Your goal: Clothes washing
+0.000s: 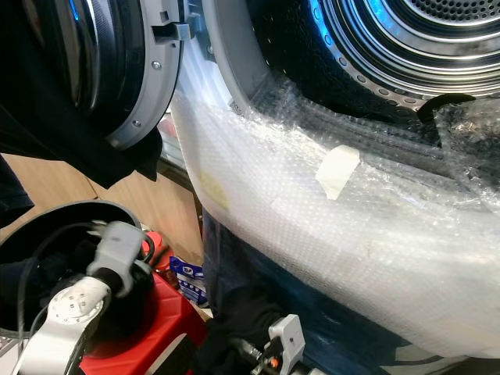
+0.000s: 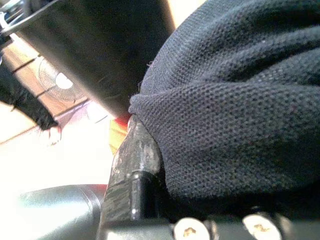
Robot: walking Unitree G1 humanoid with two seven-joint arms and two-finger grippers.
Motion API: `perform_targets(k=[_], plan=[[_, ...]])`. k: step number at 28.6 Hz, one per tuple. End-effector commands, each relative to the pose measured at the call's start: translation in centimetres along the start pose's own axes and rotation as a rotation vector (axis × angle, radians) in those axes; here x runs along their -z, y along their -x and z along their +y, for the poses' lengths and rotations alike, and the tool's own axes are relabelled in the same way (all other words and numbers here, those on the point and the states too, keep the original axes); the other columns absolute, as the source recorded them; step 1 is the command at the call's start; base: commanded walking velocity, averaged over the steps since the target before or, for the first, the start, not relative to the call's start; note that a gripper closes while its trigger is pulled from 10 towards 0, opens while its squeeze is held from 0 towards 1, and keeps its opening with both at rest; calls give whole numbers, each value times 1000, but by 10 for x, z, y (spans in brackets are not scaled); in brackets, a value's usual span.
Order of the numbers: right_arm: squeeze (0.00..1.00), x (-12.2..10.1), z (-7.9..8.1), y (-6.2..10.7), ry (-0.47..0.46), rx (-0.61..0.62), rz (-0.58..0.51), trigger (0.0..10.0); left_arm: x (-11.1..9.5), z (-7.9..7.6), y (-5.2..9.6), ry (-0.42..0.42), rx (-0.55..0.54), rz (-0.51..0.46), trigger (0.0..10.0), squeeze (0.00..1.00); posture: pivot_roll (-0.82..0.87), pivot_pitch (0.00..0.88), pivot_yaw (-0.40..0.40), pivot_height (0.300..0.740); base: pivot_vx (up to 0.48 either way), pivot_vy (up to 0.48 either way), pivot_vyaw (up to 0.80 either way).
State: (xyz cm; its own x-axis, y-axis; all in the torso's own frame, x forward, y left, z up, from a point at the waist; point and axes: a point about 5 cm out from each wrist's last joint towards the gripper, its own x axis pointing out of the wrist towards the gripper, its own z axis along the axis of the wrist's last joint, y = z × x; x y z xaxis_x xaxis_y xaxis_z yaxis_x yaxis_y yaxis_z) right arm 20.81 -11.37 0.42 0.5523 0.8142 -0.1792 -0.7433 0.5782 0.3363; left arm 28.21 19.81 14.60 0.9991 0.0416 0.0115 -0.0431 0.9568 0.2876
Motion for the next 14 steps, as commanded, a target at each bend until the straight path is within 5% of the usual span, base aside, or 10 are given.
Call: perform_targets(k=[1,8,14], plan=[[0,-5,3,-1,25,-25,-7,0,2,5,2,7,-38,-1,10000,0,78,130,-14,740,0,0,0],[0,-53,42,13,185,-228,-79,0,40,37,10,94,-309,49,10000,0,54,129,-14,740,0,0,0],[0,-113,77,27,205,-403,-251,0,40,43,9,90,-353,25,10000,0,52,132,-24,740,0,0,0]])
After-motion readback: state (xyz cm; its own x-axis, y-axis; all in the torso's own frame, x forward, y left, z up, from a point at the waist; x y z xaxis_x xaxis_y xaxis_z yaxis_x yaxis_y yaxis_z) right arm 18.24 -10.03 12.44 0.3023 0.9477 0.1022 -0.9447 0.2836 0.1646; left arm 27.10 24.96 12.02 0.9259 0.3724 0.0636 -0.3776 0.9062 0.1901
